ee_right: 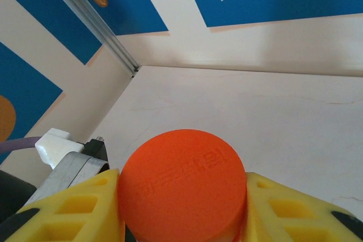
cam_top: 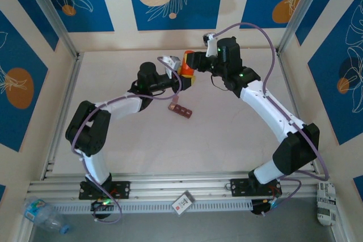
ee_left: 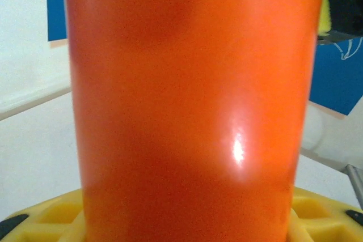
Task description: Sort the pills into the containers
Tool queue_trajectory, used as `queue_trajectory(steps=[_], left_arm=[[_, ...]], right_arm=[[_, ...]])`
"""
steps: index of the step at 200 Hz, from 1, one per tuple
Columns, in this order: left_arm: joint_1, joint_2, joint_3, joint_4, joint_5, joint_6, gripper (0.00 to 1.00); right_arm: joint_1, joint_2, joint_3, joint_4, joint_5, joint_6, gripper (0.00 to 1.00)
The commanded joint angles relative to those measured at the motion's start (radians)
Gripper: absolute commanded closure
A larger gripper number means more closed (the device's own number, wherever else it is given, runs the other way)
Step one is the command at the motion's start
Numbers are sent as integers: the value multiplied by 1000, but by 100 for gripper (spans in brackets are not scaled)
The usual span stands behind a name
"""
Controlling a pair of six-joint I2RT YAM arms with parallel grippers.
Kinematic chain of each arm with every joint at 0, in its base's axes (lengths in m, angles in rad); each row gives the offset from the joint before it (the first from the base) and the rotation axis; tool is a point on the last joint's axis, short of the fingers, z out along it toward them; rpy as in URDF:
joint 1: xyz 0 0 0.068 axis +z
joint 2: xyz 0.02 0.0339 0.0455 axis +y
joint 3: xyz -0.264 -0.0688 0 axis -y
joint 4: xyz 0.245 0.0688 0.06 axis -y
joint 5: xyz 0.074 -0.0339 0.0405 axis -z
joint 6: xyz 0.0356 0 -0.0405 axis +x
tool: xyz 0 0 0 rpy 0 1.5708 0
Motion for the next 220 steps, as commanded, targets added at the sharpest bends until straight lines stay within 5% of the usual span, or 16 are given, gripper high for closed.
queue_trajectory(steps=[1,50,112,174,220], left_arm=[[-19,-58,36,66,-53,34,100],[-20,-39,34,56,-54,30,100],[-20,-12,14,66,-17,34,100],[-14,10,23,55,158,38,100],[-13,6,58,-47,227,84,100]], right_arm=[[38,-2,-21,-91,-18,17,55],[-5,-10,55,-134,-56,31,47],[-138,-87,120,-167,-300,30,13],[-230,18,285,-414,-527,-158,11],[-232,123,411,-584,-579,-290,11]])
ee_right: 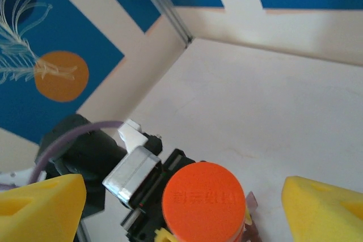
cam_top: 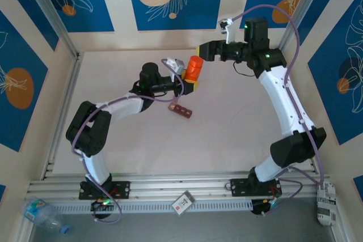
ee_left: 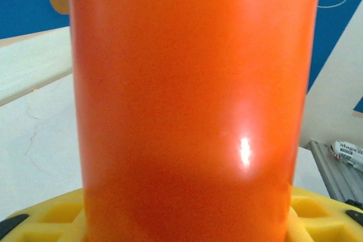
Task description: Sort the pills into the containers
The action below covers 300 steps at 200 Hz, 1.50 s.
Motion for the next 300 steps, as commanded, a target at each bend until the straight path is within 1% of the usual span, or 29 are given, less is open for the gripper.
queue_trajectory(steps=[1,39,121,137,180,200,235,257,300], left_arm=[[3,6,48,-26,80,42,100],[3,8,55,-39,88,46,100],[3,18,63,-29,94,29,100],[3,19,64,-28,92,28,100],[3,21,67,-22,91,20,100],[2,20,69,-14,90,14,100],[2,22,76,-11,89,11,100],[3,19,79,-14,83,12,100],[2,2,69,18,35,10,100]], right_arm=[[-1,44,55,-148,-73,-98,11],[4,72,70,-178,-88,-114,15],[25,76,32,-192,-96,-129,22],[28,78,28,-192,-96,-130,26],[35,80,13,-193,-86,-129,41],[38,78,5,-193,-81,-130,45],[53,67,-19,-178,-46,-119,47],[71,67,-33,-166,5,-106,49],[106,54,-101,-103,105,1,51]])
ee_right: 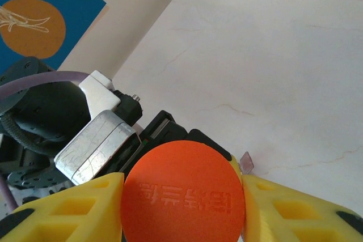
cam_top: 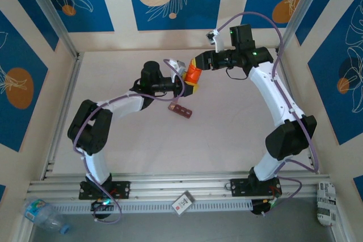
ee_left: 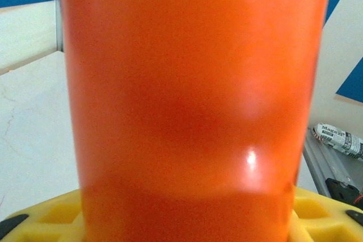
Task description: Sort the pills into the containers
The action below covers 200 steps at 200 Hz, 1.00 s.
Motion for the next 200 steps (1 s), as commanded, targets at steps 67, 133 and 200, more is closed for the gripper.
queue_trajectory(steps=[67,133,200], left_arm=[[-42,-80,13,99,-221,76,100],[-70,-101,10,22,-346,165,100],[-67,-75,14,21,-309,155,100]], right_arm=[[135,-61,-193,97,291,294,53],[163,-80,-238,138,375,384,53],[90,-80,-143,112,296,407,49]])
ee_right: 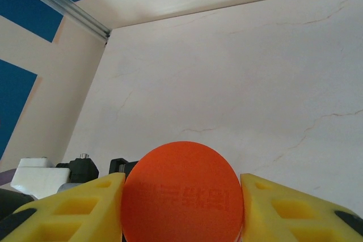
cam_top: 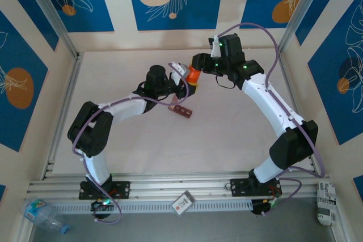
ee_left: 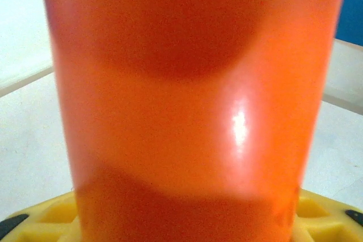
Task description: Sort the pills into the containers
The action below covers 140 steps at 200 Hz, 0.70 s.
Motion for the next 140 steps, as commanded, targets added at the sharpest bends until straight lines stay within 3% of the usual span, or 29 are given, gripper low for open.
queue_trajectory(steps=[1,54,96,140], left_arm=[[-12,-55,37,116,25,11,100],[-4,-35,34,133,74,-23,100],[17,-34,36,148,156,-43,100],[56,-19,70,153,333,-115,100]], right_arm=[[-20,14,48,-93,-102,31,49],[-88,-16,142,-109,-172,29,32],[-132,-44,123,-109,-214,-35,21],[-175,-47,102,-96,-393,-291,14]])
